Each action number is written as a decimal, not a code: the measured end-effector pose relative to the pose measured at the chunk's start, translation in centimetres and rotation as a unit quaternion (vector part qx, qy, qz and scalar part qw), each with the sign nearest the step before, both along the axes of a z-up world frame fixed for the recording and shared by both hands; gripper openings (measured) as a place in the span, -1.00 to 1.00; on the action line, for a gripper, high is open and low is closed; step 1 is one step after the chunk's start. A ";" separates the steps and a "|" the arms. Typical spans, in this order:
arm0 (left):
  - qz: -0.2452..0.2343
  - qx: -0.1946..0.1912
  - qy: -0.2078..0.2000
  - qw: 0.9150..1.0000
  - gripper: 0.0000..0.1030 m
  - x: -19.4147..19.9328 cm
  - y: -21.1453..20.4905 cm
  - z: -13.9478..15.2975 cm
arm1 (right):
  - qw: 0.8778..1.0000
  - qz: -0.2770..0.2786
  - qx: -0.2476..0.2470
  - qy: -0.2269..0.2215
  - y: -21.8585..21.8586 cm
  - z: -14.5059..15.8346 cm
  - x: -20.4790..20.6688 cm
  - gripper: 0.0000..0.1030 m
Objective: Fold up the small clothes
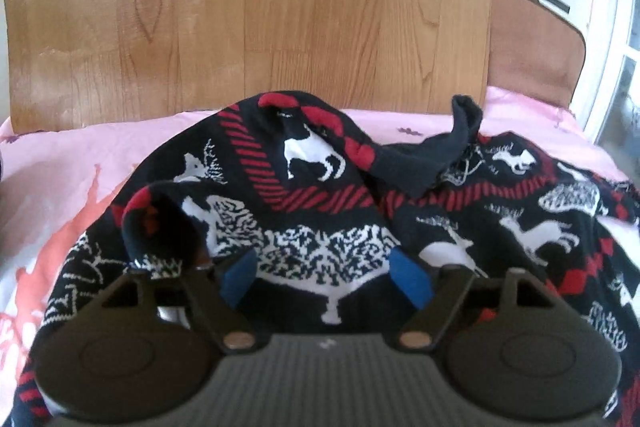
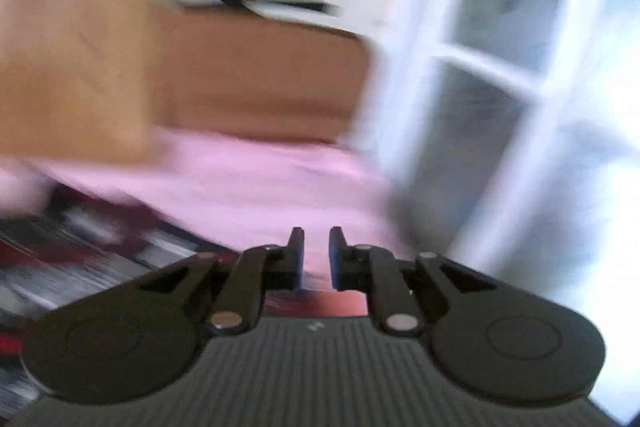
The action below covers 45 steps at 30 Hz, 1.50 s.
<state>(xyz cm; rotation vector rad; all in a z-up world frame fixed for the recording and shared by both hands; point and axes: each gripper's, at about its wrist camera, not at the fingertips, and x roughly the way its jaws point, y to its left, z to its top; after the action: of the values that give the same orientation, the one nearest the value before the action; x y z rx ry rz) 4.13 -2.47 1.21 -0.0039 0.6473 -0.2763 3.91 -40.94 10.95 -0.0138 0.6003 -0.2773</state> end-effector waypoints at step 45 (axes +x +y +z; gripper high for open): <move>0.128 -0.055 -0.311 0.940 0.87 -29.4 20.5 11.2 | 0.847 0.520 0.075 0.083 35.9 -6.7 -1.4 -0.49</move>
<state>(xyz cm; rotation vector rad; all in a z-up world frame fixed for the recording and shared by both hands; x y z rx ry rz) -25.31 18.06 12.44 -0.1039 -0.0023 -0.0505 2.46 -5.04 4.22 -0.2088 0.7055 0.8416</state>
